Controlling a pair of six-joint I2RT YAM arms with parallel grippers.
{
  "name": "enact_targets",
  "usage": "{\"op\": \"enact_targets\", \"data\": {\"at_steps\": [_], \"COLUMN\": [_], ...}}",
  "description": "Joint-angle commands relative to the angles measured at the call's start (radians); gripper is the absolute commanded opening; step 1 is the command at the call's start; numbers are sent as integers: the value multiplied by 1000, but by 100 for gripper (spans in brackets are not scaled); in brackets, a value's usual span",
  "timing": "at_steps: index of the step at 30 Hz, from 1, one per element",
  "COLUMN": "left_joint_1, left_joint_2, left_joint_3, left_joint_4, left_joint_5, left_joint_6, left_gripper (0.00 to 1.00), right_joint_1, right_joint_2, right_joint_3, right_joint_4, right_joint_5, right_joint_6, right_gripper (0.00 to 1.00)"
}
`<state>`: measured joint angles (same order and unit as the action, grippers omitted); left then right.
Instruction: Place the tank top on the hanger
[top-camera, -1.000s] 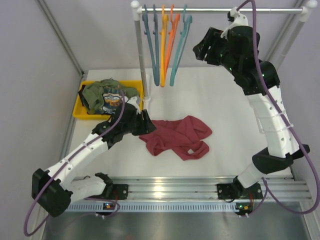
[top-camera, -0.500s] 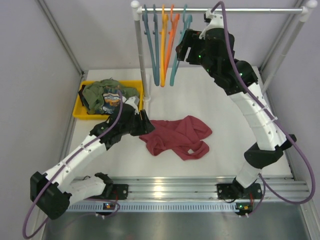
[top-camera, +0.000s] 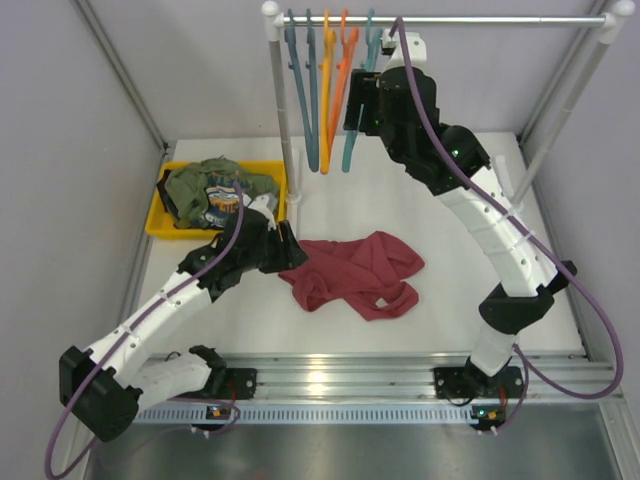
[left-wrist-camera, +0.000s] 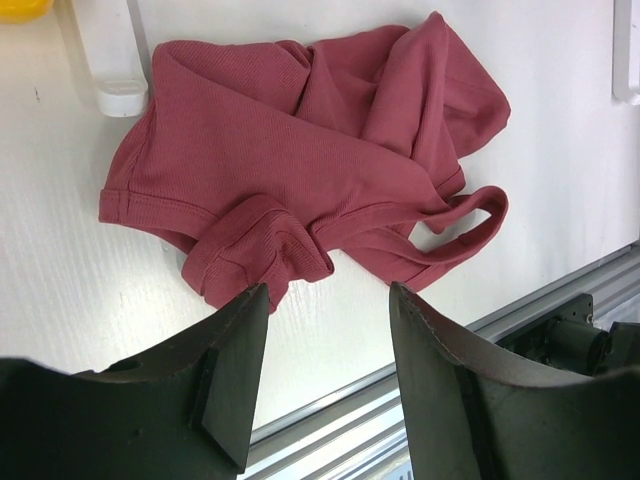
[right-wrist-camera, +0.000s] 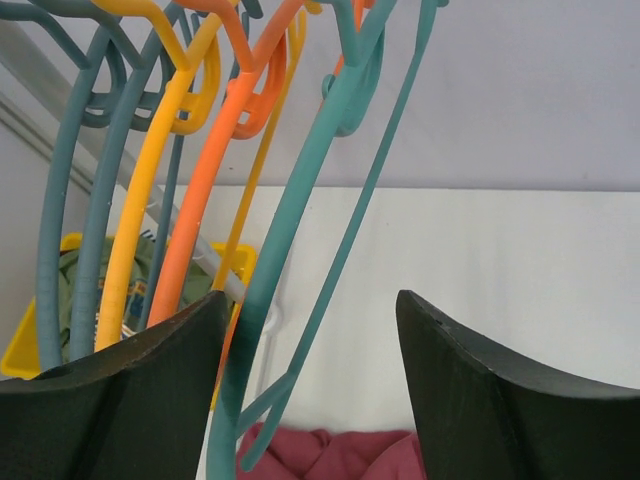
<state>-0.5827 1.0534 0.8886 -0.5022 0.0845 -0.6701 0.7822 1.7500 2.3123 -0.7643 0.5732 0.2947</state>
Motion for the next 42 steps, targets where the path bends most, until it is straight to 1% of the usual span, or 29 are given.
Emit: {"op": "enact_targets", "data": {"at_steps": [1, 3, 10, 17, 22, 29, 37, 42], "left_joint_1": [6, 6, 4, 7, 6, 6, 7, 7], "left_joint_2": [-20, -20, -18, -15, -18, -29, -32, -32], "left_joint_3": [-8, -8, -10, -14, -17, -25, -28, -27], "left_joint_4": [-4, -7, -9, -6, -7, -10, -13, -12], "left_joint_5": [-9, -9, -8, -9, -9, -12, -12, -11], "left_joint_6": [9, 7, 7, 6, 7, 7, 7, 4], "left_gripper": [57, 57, 57, 57, 57, 57, 57, 57], "right_joint_1": [20, 25, 25, 25, 25, 25, 20, -6], "right_joint_2": [8, 9, 9, 8, 8, 9, 8, 6], "right_joint_3": [47, 47, 45, 38, 35, 32, 25, 25], "right_joint_4": [23, 22, 10, 0, 5, -13, -32, -59], "right_joint_5": [63, 85, 99, 99, 97, 94, 70, 7], "right_joint_6": [-48, -63, -88, -94, -101, -91, -77, -52], "right_gripper": [67, 66, 57, 43, 39, 31, 25, 25]}}
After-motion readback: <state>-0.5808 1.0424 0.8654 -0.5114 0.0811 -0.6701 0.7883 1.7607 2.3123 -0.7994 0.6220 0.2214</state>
